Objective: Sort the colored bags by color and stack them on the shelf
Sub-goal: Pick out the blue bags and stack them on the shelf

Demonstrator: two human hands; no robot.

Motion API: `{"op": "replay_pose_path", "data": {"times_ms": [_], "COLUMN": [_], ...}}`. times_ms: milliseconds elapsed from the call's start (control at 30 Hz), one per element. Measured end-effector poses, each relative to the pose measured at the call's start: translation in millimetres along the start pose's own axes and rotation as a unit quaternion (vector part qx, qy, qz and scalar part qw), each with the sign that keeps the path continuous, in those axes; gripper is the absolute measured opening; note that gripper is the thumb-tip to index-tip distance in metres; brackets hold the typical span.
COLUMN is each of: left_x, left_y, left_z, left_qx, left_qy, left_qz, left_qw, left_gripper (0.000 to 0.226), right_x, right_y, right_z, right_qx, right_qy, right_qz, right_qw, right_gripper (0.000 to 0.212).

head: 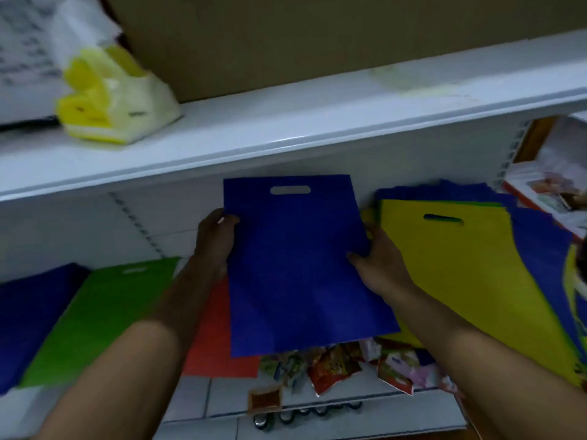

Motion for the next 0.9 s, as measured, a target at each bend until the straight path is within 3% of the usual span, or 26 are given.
{"op": "replay_pose_path", "data": {"times_ms": [67, 233, 400, 567, 667, 900], "left_x": [-48, -180, -295, -385, -435, -553], "left_y": [12, 30, 50, 53, 56, 65], "left_z": [0, -8, -11, -11, -6, 14], "left_qx": [0.051, 0.108, 0.142, 0.052, 0.049, 0.041], "left_qy": [0.019, 0.084, 0.098, 0.112, 0.134, 0.273], "left_qz": [-0.058, -0.102, -0.215, -0.191, -0.173, -0.244], "left_qw": [0.997, 0.985, 0.961, 0.974, 0.974, 0.93], "left_gripper": [0.014, 0.051, 0.025, 0.046, 0.056, 0.033], "right_x": [30, 125, 218, 297, 339, 430], "right_y": [-32, -100, -165, -220, -246, -299], "right_z": [8, 42, 70, 89, 97, 122], "right_qx": [-0.05, -0.095, -0.12, -0.132, -0.155, -0.182], "right_qy": [-0.008, -0.07, -0.082, -0.118, -0.151, -0.236], "right_qz": [0.023, 0.024, 0.053, 0.064, 0.057, 0.053], "right_qw": [0.998, 0.993, 0.988, 0.982, 0.975, 0.953], "right_gripper": [0.059, 0.056, 0.038, 0.046, 0.051, 0.054]}}
Point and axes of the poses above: each hand's wrist, its own z-axis away from the middle knuckle, its own x-axis out of the palm, y = z × x, the point moved 6 cm from there along -z, towards the middle knuckle, and after that the axes turned 11 degrees about z, right-handed, at the moved point
